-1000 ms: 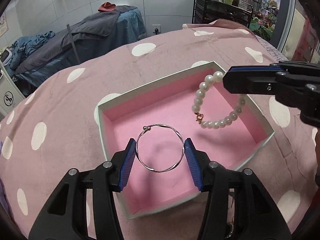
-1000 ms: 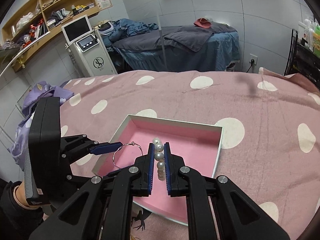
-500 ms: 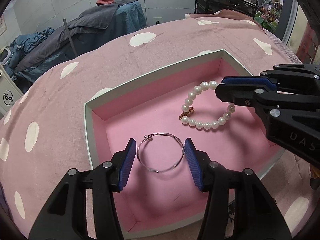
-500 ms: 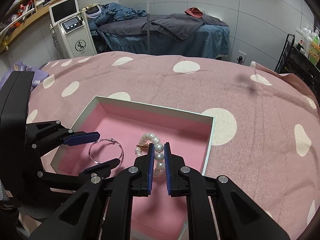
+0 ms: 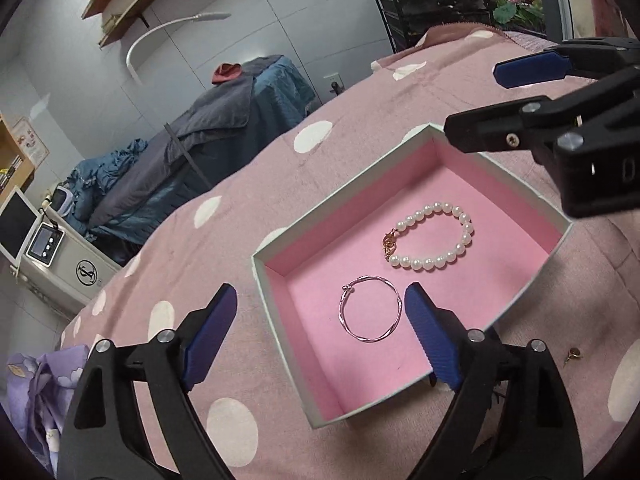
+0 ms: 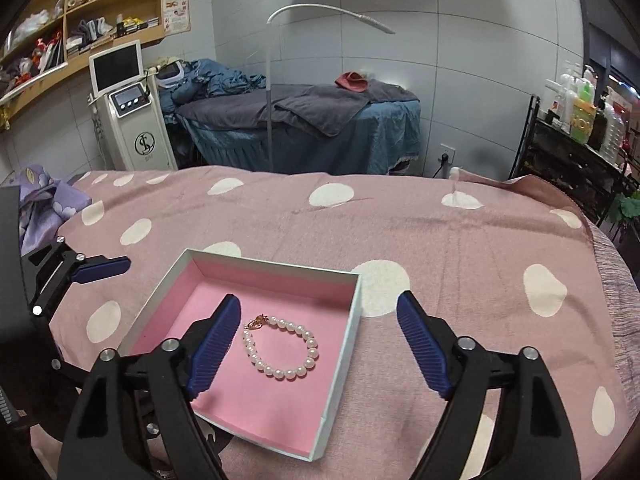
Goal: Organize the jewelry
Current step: 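Move the left tool back to the watch with the cream strap, then close the left tool on the watch and lift it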
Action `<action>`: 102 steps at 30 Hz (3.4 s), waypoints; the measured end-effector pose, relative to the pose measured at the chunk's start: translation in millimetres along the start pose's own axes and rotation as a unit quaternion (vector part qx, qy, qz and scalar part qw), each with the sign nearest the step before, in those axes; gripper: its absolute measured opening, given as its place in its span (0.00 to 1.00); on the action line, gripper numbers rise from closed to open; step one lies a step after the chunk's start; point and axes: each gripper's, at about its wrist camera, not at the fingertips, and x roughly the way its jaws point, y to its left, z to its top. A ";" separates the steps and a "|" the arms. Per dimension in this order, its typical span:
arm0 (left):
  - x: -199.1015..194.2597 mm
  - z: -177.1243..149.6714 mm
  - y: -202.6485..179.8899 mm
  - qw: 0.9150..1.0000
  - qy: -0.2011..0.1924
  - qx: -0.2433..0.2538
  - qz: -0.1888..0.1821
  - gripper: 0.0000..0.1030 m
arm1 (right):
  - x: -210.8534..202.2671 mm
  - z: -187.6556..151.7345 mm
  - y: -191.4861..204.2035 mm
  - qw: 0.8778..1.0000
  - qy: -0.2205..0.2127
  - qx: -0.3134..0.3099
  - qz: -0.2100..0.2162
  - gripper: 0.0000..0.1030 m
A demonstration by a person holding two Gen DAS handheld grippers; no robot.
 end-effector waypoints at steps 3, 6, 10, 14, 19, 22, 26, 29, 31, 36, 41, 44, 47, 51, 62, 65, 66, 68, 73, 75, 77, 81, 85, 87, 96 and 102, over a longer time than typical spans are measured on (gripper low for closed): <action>-24.3 -10.5 9.8 0.998 -0.035 -0.042 -0.010 0.91 | -16.7 -3.1 -9.9 1.000 -0.013 0.017 0.007 0.85; -45.0 -24.5 19.7 0.992 -0.062 -0.098 -0.045 0.94 | -29.6 -11.9 -15.5 0.999 -0.017 0.029 0.010 0.91; -70.0 -46.1 20.7 0.983 -0.096 -0.136 -0.071 0.94 | -41.4 -28.6 -14.1 0.999 -0.014 0.026 0.019 0.92; -84.8 -64.9 9.2 0.983 -0.097 -0.135 -0.077 0.94 | -53.9 -49.1 -6.2 1.000 -0.015 0.008 0.015 0.93; -92.7 -92.6 -2.0 0.980 -0.092 -0.149 -0.096 0.94 | -63.3 -79.0 1.8 1.000 -0.005 -0.013 0.010 0.93; -96.5 -113.2 -6.6 0.974 -0.088 -0.175 -0.110 0.94 | -69.2 -94.8 4.2 1.000 0.002 -0.018 0.013 0.93; -96.2 -138.0 -12.2 0.971 -0.070 -0.198 -0.112 0.94 | -77.6 -114.8 6.6 0.999 0.009 -0.030 0.012 0.93; -95.5 -151.1 -18.3 0.969 -0.056 -0.205 -0.126 0.94 | -79.7 -128.9 7.5 0.999 0.019 -0.034 0.017 0.93; -97.5 -159.0 -21.6 0.966 -0.056 -0.209 -0.140 0.94 | -79.0 -137.8 8.6 0.999 0.029 -0.037 0.019 0.93; -100.3 -166.9 -32.4 0.967 -0.054 -0.202 -0.143 0.94 | -79.1 -152.7 15.0 0.998 0.042 -0.047 0.021 0.93; -99.0 -162.6 -39.5 0.968 -0.056 -0.193 -0.153 0.94 | -83.9 -158.8 23.3 0.997 0.039 -0.064 0.020 0.92; -95.7 -157.6 -34.6 0.966 -0.056 -0.198 -0.157 0.83 | -84.8 -158.6 25.6 0.997 0.038 -0.069 0.018 0.89; -85.0 -150.9 -24.9 0.964 -0.040 -0.204 -0.167 0.62 | -84.0 -158.9 26.6 0.996 0.040 -0.072 0.017 0.89; -73.1 -139.9 -24.3 0.968 -0.019 -0.181 -0.172 0.45 | -83.5 -159.8 29.6 0.996 0.041 -0.074 0.020 0.89; -55.8 -134.6 -34.7 0.977 0.035 -0.140 -0.159 0.19 | -81.5 -151.7 32.3 0.995 0.038 -0.090 0.016 0.82; -49.8 -131.4 -38.6 0.976 0.045 -0.132 -0.167 0.19 | -79.5 -149.9 33.9 0.995 0.038 -0.091 0.018 0.82; -47.5 -129.7 -40.8 0.976 0.049 -0.127 -0.171 0.19 | -79.0 -149.8 34.8 0.995 0.038 -0.091 0.019 0.82; -43.9 -126.5 -43.0 0.976 0.053 -0.121 -0.171 0.19 | -78.7 -149.7 35.8 0.995 0.039 -0.092 0.019 0.82; -45.8 -128.3 -42.8 0.976 0.056 -0.116 -0.174 0.19 | -78.6 -149.7 35.4 0.995 0.038 -0.093 0.018 0.82; -48.3 -131.7 -42.5 0.976 0.052 -0.120 -0.174 0.18 | -77.6 -148.8 33.8 0.995 0.039 -0.090 0.018 0.81; -50.4 -135.0 -40.9 0.975 0.049 -0.128 -0.177 0.13 | -76.0 -147.8 33.8 0.995 0.041 -0.092 0.020 0.78; -55.0 -141.1 -32.0 0.968 0.045 -0.153 -0.193 0.10 | -71.6 -144.2 38.8 0.992 0.044 -0.113 0.020 0.74; -61.9 -148.5 -30.3 0.968 0.041 -0.153 -0.195 0.08 | -63.1 -142.8 40.9 0.990 0.061 -0.125 0.022 0.70; -64.7 -151.5 -30.6 0.968 0.040 -0.150 -0.197 0.08 | -58.6 -144.0 41.1 0.989 0.071 -0.128 0.028 0.68; -55.6 -146.4 -39.4 0.973 0.044 -0.117 -0.195 0.08 | -52.6 -145.4 49.1 0.987 0.079 -0.133 0.032 0.67; -57.2 -147.7 -34.3 0.970 0.021 -0.147 -0.193 0.05 | -50.7 -146.7 49.1 0.987 0.087 -0.133 0.036 0.54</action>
